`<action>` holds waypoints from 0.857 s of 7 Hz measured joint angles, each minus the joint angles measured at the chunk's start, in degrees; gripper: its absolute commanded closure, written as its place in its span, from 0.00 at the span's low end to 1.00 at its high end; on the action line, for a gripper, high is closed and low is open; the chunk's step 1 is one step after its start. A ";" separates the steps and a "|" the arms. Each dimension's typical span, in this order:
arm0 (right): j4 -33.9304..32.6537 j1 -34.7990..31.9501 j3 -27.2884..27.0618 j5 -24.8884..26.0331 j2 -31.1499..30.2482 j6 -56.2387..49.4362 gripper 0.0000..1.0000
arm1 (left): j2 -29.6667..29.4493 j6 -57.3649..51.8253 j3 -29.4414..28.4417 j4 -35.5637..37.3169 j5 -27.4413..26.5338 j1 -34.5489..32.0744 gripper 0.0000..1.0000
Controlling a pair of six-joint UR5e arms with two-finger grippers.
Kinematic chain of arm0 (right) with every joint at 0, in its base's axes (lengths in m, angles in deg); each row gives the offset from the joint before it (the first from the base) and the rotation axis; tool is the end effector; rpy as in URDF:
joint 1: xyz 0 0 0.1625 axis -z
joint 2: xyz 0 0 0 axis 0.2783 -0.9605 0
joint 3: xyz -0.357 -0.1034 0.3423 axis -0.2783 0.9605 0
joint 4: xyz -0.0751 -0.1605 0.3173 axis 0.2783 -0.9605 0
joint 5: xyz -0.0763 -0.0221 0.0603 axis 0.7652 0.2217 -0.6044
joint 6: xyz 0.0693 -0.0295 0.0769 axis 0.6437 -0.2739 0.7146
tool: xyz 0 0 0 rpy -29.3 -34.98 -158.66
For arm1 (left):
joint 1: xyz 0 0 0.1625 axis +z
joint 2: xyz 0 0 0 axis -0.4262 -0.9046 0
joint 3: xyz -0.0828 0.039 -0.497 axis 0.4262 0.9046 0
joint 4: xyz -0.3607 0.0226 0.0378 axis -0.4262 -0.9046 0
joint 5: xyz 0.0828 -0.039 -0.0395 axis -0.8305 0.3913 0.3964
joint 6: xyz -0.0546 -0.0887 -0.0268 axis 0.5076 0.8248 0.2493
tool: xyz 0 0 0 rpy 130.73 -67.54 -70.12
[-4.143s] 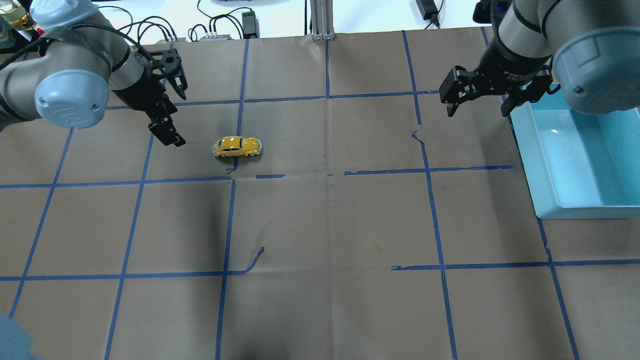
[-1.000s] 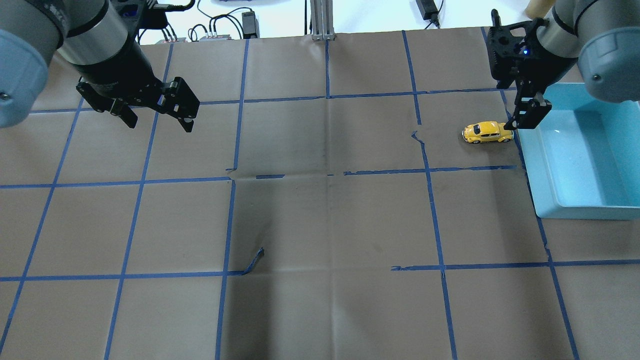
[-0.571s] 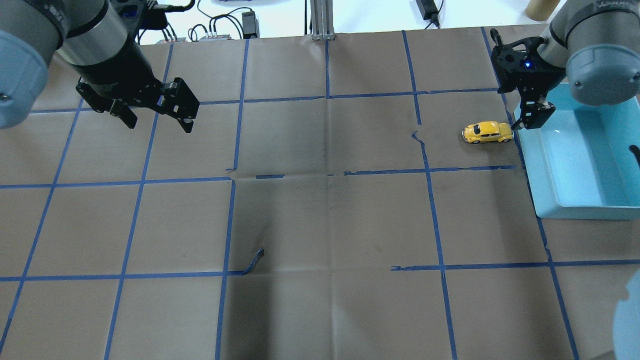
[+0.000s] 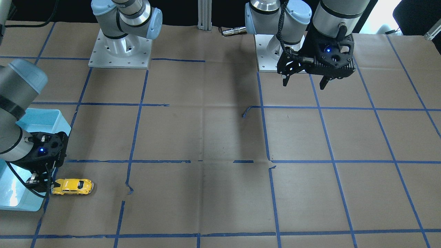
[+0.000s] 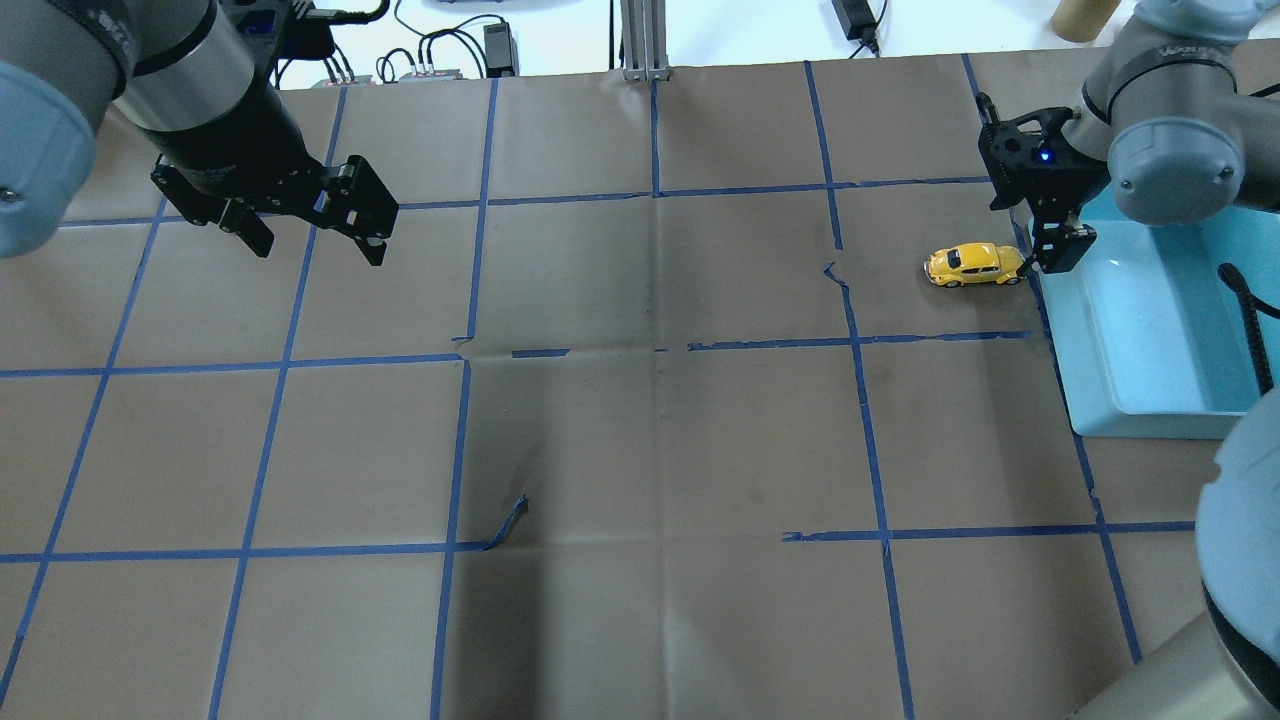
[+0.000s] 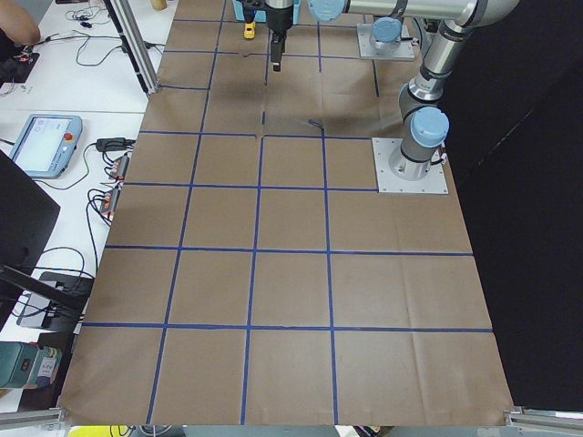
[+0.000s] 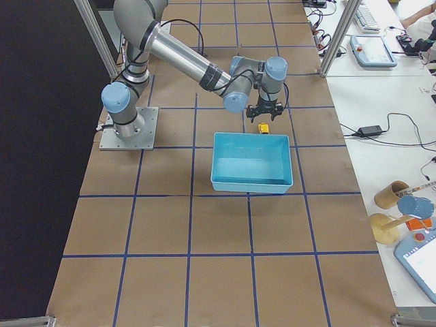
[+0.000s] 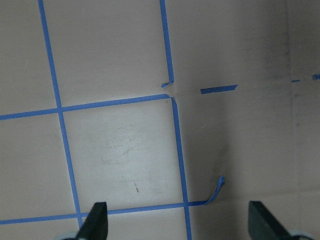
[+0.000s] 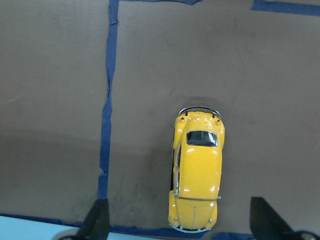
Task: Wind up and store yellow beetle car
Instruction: 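Lower the right gripper onto the yellow car beside the blue bin, then close the right gripper on the yellow car and lift it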
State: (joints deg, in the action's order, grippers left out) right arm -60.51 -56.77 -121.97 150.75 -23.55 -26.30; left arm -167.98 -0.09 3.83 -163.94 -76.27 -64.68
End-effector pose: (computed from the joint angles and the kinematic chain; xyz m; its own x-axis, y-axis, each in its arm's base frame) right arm -0.0432 -0.6134 0.3541 0.0778 -0.9969 0.0075 -0.9955 -0.0781 -0.0533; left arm -0.1288 -0.4255 0.5722 -0.9924 0.1173 -0.0370 0.1177 0.9930 -0.0113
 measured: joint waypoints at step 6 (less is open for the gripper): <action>-6.10 -0.18 0.27 2.45 4.98 6.53 0.00 | -0.09 -0.08 -0.29 0.05 -0.09 0.08 0.00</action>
State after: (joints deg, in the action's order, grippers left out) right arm -66.61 -56.96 -121.70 153.21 -18.57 -19.77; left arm -168.07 -0.17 3.54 -163.89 -76.35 -64.60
